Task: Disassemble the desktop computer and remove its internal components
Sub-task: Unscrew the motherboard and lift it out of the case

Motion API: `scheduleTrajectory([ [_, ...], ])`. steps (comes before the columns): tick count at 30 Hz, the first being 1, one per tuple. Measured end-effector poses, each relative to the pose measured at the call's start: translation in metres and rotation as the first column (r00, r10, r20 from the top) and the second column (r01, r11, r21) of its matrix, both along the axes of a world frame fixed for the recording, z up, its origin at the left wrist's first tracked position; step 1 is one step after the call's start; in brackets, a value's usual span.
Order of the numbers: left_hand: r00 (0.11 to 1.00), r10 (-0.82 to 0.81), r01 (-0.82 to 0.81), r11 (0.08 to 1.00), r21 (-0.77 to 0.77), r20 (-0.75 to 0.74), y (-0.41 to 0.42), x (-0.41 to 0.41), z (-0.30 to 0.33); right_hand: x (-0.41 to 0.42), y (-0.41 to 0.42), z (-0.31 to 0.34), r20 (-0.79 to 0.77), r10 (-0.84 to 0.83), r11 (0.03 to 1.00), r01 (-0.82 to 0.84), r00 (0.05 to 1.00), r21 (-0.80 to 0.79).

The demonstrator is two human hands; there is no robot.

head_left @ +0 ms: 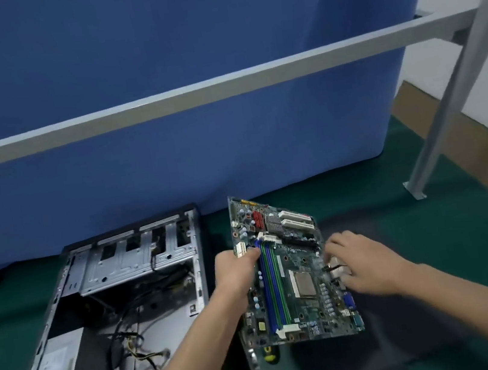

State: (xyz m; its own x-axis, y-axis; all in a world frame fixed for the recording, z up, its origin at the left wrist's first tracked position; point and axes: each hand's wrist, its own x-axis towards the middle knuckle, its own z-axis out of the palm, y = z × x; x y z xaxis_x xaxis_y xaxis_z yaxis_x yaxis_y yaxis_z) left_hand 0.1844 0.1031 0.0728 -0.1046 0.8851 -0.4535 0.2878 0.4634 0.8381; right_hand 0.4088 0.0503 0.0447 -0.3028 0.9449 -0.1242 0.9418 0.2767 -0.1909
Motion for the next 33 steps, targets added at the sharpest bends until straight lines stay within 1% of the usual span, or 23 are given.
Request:
scheduleTrajectory([
  [2,0.999,0.048,-0.047,0.997,-0.064,0.020,-0.009,0.025,-0.015,0.002,-0.006,0.008,-0.216,-0.099,0.993,0.109,0.971,0.035],
  [3,0.997,0.069,-0.065,0.993,-0.101,0.033,-0.013,0.038,-0.022,0.000,-0.009,0.009,-0.283,-0.134,0.989,0.145,0.950,0.018],
  [5,0.990,0.120,-0.105,0.978,-0.183,0.072,-0.022,0.061,-0.035,-0.006,-0.017,0.007,-0.348,-0.180,0.984,0.167,0.920,-0.069],
  [7,0.977,0.174,-0.138,0.955,-0.264,0.120,-0.029,0.081,-0.045,-0.010,-0.028,-0.002,-0.381,-0.212,0.970,0.147,0.900,-0.192],
  [9,0.954,0.229,-0.153,0.927,-0.342,0.192,-0.034,0.098,-0.055,-0.007,-0.041,-0.015,-0.353,-0.211,0.952,0.111,0.911,-0.284],
  [11,0.938,0.255,-0.143,0.902,-0.408,0.234,-0.037,0.110,-0.065,0.000,-0.055,-0.027,-0.310,-0.206,0.942,0.102,0.928,-0.321],
  [16,0.955,0.220,-0.108,0.883,-0.457,0.200,-0.040,0.125,-0.084,0.006,-0.074,-0.045,-0.171,-0.174,0.930,0.105,0.970,-0.353],
  [18,0.952,0.213,-0.083,0.873,-0.481,0.222,-0.037,0.126,-0.087,-0.005,-0.075,-0.049,-0.135,-0.202,0.931,0.147,0.970,-0.335],
  [20,0.957,0.184,-0.055,0.874,-0.482,0.224,-0.032,0.126,-0.090,-0.019,-0.072,-0.052,-0.117,-0.282,0.919,0.233,0.952,-0.318],
  [22,0.972,0.134,-0.033,0.894,-0.448,0.196,-0.027,0.124,-0.093,-0.030,-0.065,-0.057,-0.123,-0.367,0.894,0.313,0.922,-0.321],
  [23,0.984,0.088,-0.018,0.913,-0.408,0.154,-0.025,0.123,-0.093,-0.034,-0.061,-0.059,-0.132,-0.397,0.883,0.339,0.908,-0.324],
  [25,1.000,-0.020,0.025,0.956,-0.292,0.017,-0.022,0.115,-0.090,-0.038,-0.051,-0.065,-0.139,-0.434,0.869,0.373,0.890,-0.324],
  [28,0.977,-0.170,0.145,0.973,-0.179,-0.130,-0.025,0.086,-0.082,-0.039,-0.038,-0.076,-0.099,-0.439,0.866,0.391,0.893,-0.312],
  [29,0.953,-0.217,0.187,0.970,-0.153,-0.210,-0.029,0.072,-0.081,-0.041,-0.035,-0.081,-0.074,-0.430,0.868,0.390,0.900,-0.307],
  [30,0.901,-0.263,0.236,0.964,-0.118,-0.345,-0.033,0.056,-0.079,-0.043,-0.032,-0.086,-0.047,-0.419,0.871,0.387,0.907,-0.303],
  [31,0.810,-0.294,0.291,0.953,-0.086,-0.507,-0.038,0.039,-0.077,-0.045,-0.030,-0.091,-0.024,-0.412,0.873,0.386,0.911,-0.298],
  [32,0.697,-0.294,0.344,0.938,-0.055,-0.654,-0.041,0.023,-0.075,-0.048,-0.028,-0.096,-0.007,-0.409,0.874,0.389,0.912,-0.292],
  [33,0.586,-0.269,0.385,0.922,-0.030,-0.764,-0.044,0.007,-0.074,-0.051,-0.025,-0.100,0.003,-0.413,0.873,0.397,0.911,-0.284],
])
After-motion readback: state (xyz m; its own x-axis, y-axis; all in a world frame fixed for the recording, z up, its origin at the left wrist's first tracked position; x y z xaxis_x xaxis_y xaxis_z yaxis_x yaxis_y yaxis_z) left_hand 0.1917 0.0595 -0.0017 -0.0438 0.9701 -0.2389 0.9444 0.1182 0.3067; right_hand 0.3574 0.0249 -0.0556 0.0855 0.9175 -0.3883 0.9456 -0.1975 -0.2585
